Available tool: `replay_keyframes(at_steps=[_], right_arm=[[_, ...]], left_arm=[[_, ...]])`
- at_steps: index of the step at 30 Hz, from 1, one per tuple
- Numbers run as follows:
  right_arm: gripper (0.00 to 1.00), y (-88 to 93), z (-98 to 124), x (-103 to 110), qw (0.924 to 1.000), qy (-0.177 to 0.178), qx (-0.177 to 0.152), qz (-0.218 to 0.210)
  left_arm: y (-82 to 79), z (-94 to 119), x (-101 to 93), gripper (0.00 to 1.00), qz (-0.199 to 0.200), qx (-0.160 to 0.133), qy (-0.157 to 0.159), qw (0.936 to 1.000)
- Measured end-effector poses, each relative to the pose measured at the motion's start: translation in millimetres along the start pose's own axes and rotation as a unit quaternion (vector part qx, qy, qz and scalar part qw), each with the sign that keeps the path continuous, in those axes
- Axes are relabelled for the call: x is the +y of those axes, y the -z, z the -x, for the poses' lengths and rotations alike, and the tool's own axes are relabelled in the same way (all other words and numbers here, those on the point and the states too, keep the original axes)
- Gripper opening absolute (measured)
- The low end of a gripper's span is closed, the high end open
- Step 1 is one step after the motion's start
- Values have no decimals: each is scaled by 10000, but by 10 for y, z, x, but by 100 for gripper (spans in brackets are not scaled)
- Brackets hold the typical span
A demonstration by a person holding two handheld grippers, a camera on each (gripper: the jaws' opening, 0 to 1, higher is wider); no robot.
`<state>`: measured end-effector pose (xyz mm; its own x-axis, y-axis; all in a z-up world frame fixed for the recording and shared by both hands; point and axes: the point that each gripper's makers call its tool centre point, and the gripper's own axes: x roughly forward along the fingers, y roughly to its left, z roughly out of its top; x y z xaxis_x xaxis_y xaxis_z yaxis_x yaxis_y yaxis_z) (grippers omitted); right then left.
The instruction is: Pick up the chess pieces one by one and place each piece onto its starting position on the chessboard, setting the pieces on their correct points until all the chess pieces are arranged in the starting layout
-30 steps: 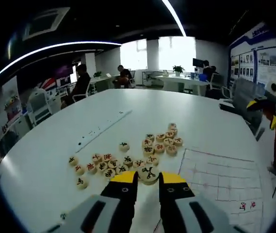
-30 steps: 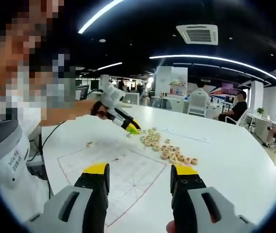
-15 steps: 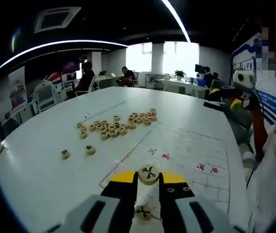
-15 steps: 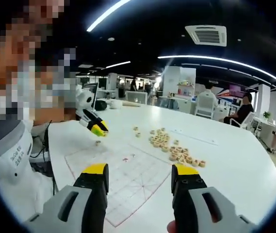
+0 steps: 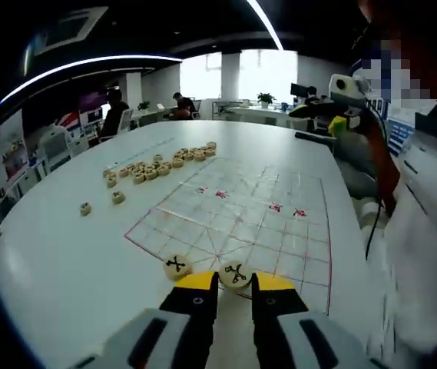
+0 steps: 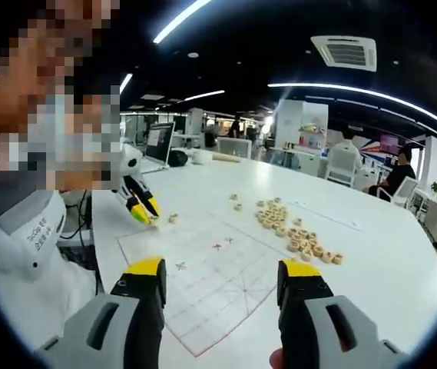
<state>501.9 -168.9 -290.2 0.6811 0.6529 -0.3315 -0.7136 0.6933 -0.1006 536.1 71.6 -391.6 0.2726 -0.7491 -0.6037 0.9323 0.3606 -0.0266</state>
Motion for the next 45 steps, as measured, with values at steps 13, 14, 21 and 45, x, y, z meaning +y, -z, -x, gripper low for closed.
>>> replay_keyframes(at_steps=[13, 14, 21, 45], right_arm=[[59, 46, -4, -3, 10000, -14, 68, -72], [59, 46, 0, -1, 9999, -10, 74, -77], [59, 62, 17, -27, 9999, 36, 99, -117], [58, 87, 28, -228, 9993, 273, -5, -236]], left_arm=[[119, -40, 105, 20, -48, 177, -24, 9998], [116, -39, 106, 20, -39, 175, -20, 9998], [-15, 37, 43, 30, -106, 95, 162, 9998], [-963, -416, 1438, 40, 200, -1060, -1055, 9885]])
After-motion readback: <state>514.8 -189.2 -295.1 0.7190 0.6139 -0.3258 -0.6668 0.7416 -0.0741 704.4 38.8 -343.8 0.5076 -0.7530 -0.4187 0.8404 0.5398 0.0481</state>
